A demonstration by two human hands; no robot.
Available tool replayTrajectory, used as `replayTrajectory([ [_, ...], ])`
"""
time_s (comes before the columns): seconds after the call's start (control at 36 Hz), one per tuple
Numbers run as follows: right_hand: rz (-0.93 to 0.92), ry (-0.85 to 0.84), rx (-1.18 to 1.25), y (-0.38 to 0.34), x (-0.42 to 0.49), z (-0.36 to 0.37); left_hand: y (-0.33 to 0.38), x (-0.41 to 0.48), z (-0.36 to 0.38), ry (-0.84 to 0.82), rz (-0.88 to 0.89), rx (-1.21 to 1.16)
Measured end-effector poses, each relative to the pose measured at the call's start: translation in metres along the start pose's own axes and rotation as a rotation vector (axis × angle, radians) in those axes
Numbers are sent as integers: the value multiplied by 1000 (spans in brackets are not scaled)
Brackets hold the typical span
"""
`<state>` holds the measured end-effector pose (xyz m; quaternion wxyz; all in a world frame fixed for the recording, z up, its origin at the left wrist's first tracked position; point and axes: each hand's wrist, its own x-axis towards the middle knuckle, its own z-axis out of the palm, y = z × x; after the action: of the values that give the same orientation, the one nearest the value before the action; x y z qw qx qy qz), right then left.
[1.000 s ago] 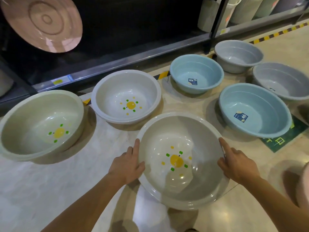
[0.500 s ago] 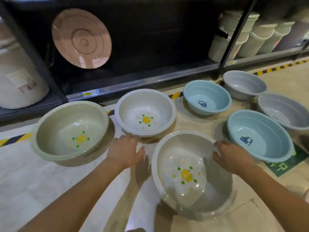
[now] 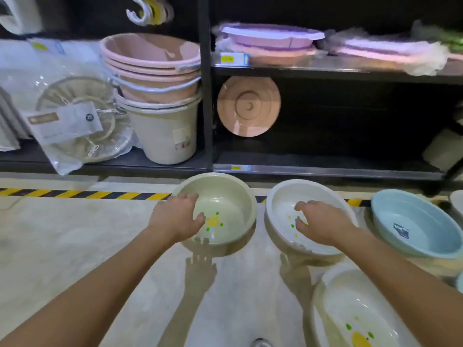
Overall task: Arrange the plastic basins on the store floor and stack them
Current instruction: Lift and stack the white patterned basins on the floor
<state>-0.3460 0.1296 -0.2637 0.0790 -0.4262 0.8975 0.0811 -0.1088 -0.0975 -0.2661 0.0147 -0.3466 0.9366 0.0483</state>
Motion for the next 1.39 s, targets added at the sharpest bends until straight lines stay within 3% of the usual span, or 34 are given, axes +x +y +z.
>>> replayTrajectory([
  [0.39,-130,0,-22,-47,162,56,-81,70,81,-36,-294,-27],
  [0.56,-153,-49,97,-52,210,98,-91,103,122,-65,-362,-58],
  [0.75,-126,-116,292,-58,252,135,-102,136,176,-132,-498,-281],
  [0.94,-117,-197,423,-63,266,163,-104,152,208,-146,-485,-393],
  [1.19,-102,-131,644,-60,256,171,-107,144,216,-97,-503,-632],
  [1.39,-75,-82,725,-54,225,154,-113,110,195,-108,-462,-687],
])
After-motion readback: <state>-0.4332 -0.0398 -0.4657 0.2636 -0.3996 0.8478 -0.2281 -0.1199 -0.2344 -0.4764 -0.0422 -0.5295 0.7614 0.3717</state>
